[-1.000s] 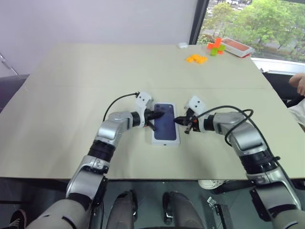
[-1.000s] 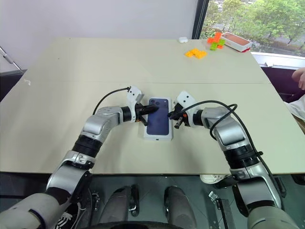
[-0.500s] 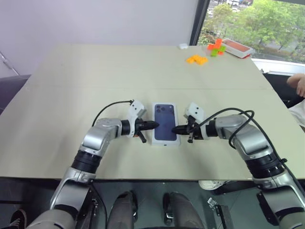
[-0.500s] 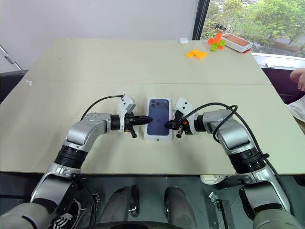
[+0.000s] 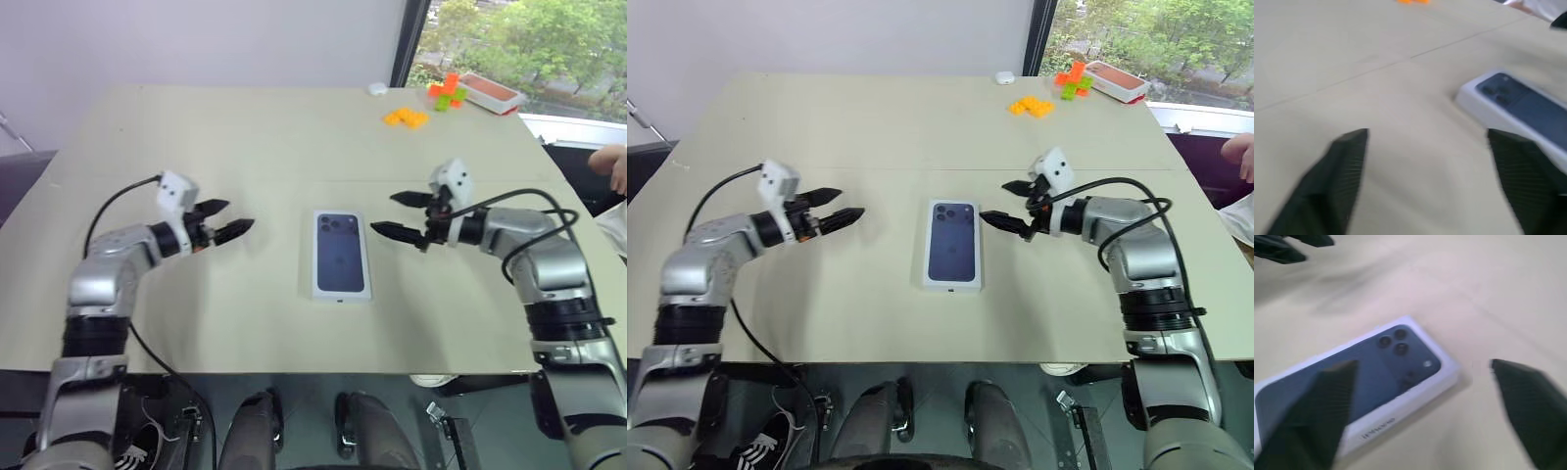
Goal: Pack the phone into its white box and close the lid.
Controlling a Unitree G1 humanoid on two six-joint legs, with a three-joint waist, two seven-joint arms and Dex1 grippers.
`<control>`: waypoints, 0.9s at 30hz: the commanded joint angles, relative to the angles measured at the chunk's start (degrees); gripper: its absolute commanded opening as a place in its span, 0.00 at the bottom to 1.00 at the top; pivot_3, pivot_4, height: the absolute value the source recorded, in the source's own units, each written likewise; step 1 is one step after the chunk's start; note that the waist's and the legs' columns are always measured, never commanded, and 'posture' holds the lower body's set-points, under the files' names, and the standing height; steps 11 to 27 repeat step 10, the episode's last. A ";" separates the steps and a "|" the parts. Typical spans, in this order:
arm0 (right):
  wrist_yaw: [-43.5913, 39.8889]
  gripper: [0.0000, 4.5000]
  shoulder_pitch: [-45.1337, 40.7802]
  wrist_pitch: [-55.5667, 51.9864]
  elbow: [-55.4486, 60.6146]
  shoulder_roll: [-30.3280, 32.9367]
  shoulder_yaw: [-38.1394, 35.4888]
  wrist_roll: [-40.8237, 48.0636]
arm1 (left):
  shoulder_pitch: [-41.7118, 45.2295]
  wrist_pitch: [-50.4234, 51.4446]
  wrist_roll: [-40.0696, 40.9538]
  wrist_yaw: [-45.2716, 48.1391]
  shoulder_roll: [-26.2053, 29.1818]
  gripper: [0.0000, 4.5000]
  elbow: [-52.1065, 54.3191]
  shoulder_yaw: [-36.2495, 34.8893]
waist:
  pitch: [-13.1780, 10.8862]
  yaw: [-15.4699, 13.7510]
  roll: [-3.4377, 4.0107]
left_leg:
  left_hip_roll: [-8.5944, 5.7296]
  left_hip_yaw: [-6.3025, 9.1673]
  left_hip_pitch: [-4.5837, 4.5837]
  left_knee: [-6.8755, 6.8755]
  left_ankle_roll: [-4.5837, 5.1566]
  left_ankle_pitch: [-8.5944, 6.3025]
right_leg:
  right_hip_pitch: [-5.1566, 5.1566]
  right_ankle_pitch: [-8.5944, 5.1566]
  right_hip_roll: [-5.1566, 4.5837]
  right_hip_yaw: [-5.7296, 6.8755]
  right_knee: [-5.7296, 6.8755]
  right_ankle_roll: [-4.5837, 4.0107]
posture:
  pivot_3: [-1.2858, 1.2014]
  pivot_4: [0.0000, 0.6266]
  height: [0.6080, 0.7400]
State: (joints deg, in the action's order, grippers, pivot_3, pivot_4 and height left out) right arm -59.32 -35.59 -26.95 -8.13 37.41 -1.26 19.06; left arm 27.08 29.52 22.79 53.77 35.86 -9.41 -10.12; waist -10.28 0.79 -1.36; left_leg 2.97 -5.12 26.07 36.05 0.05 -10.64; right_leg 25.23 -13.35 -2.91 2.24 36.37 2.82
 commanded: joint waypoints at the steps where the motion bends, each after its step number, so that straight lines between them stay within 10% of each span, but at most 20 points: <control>1: -3.35 1.00 2.22 4.53 0.14 2.69 -2.60 0.95 | -3.80 -1.90 2.44 3.66 4.14 0.99 4.14 -3.83 | 0.00 -0.15 0.00 | 0.01 0.02 0.00 0.01 -0.01 0.00 | -0.02 -0.04 -0.01 0.02 -0.01 -0.07 | 0.52 0.24 1.00; 27: -8.95 1.00 4.65 12.35 -5.87 7.25 -4.44 0.55 | -16.35 -4.01 4.48 5.50 10.11 0.99 8.21 -11.40 | -0.02 0.07 0.04 | -0.04 -0.08 0.00 -0.01 -0.20 -0.12 | 0.06 0.02 -0.46 -0.06 -0.10 -0.23 | 0.52 0.24 1.00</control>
